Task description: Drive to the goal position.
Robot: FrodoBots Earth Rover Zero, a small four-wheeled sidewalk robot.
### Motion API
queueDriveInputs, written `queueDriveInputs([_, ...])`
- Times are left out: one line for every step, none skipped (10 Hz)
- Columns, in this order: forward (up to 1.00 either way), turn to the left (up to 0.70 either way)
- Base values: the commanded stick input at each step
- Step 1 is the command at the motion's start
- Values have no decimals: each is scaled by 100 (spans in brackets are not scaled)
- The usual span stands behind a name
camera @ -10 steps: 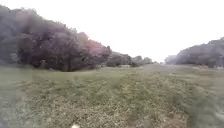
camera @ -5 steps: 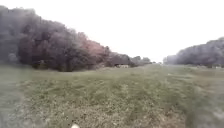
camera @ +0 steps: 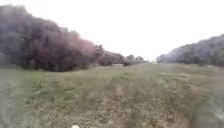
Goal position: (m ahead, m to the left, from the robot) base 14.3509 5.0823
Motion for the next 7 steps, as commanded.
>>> queueDriveInputs([70, -1])
queueDriveInputs([70, 0])
queueDriveInputs([70, 0])
queueDriveInputs([70, 0])
queueDriveInputs([70, 0])
queueDriveInputs([70, 0])
queueDriveInputs([70, 0])
